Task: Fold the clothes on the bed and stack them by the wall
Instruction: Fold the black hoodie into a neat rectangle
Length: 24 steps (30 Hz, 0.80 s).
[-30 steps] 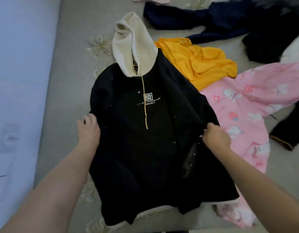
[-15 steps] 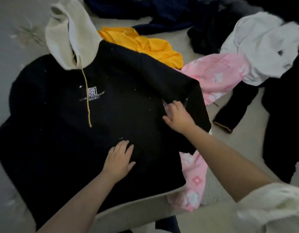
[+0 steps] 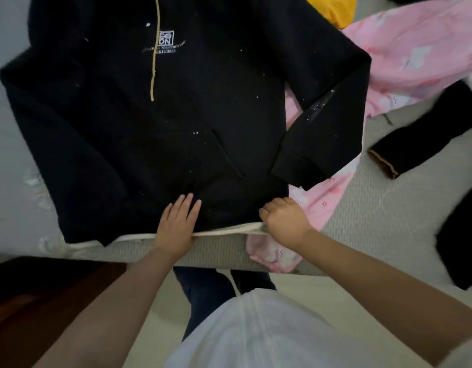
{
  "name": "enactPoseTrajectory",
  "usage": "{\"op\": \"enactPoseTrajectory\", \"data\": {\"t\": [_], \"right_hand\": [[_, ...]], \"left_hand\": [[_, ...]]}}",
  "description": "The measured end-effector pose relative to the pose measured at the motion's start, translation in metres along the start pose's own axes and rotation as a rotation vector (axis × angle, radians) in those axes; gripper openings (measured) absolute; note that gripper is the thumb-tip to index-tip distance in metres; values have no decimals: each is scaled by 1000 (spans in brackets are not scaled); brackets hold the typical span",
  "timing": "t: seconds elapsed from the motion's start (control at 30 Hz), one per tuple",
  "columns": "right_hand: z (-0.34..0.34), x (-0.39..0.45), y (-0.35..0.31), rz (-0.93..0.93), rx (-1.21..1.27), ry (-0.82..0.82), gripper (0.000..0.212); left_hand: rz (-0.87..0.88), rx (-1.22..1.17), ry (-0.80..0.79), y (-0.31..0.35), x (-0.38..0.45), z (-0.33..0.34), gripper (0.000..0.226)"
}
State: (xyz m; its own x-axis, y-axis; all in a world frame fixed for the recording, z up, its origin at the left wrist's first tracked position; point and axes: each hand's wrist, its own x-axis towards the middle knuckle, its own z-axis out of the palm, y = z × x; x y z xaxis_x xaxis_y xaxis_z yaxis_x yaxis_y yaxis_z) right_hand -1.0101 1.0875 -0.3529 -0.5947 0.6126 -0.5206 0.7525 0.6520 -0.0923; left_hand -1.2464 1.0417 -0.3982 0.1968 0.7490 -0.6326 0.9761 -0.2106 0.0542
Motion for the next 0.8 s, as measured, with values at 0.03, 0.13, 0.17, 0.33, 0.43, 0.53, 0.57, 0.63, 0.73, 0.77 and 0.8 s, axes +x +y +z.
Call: {"op": "enactPoseTrajectory", "data": {"t": [0.03, 0.13, 0.17, 0.33, 0.43, 0.53, 0.57, 0.63, 0.73, 0.77, 0.8], "right_hand": [[-3, -3, 3, 18, 23, -50, 24], [6, -10, 11, 9, 128, -173, 47], [9, -14, 14, -13, 141, -188, 55], [28, -28, 9, -203, 116, -251, 68], [39, -30, 4, -162, 35, -305, 66], [42, -27, -2, -66, 0, -294, 61], [42, -26, -4, -53, -12, -288, 57], [36, -23, -8, -21, -18, -286, 53], [26, -24, -17, 58, -66, -97, 51], [23, -26, -22, 99, -84, -72, 50], [20, -27, -28, 134, -61, -110, 48]], "left_hand": [[3, -26, 28, 1, 1, -6, 73], [153, -25, 160, 3, 8, -24, 65], [191, 6, 188, 1, 8, -26, 63], [262, 47, 115, -11, 10, -23, 61], [195, 161, -85, -19, 3, -6, 72], [142, 216, -45, -22, -4, 9, 76], [140, 225, -13, -23, -4, 13, 73], [151, 250, 14, -23, -2, 17, 64], [152, 281, -10, -18, 3, 20, 58], [157, 280, -15, -18, 4, 18, 59], [171, 270, -20, -17, 4, 15, 60]]}}
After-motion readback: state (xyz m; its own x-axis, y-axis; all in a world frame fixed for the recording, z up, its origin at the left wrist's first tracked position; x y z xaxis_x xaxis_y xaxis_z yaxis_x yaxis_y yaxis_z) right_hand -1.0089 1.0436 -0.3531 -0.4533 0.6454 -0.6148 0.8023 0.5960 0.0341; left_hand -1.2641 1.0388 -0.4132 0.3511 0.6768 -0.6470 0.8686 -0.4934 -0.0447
